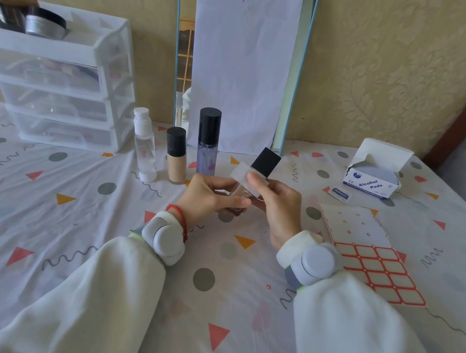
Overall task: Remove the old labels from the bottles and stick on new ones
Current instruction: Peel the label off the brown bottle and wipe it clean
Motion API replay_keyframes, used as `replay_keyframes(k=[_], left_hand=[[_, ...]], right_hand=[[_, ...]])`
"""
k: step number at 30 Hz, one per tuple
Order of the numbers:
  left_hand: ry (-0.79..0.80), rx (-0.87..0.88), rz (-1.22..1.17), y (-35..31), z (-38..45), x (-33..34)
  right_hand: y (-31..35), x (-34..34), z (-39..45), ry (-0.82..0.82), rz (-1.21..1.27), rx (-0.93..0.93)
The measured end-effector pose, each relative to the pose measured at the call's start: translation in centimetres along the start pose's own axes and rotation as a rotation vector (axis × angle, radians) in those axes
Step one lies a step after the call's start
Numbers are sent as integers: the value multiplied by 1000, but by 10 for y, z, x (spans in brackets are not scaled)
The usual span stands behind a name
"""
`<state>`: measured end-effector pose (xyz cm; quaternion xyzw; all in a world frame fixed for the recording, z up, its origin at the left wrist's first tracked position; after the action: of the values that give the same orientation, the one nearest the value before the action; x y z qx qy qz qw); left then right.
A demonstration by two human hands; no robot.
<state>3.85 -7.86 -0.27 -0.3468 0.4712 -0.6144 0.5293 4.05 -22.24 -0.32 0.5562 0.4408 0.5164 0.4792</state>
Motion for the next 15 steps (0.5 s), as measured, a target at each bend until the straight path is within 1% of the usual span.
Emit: replay_keyframes(k=[4,7,11,13,15], left_hand=[[-16,-2,17,2,0,-2],[-12,-34,-35,4,1,-1],[-20,-72,-173,7,0,-1],[24,-93,-252,7,0,3],[76,-119,-318,6,0,8]], right_hand=[[-1,4,0,77,-70,-12],[-1,1,1,44,23,18],[4,3,1,93,75,-15],[7,3,0,102,68,-27],[7,2,1,103,134,-12]])
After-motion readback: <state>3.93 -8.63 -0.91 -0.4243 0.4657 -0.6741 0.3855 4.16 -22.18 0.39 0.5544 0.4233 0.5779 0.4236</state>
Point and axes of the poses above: each hand's wrist, its own z-axis towards the middle knuckle, its own x-axis out of the palm, y = z × x, the point moved 7 cm from there along z, towards the middle knuckle, and after that the axes turned 5 degrees about x, right-handed, at the moved point
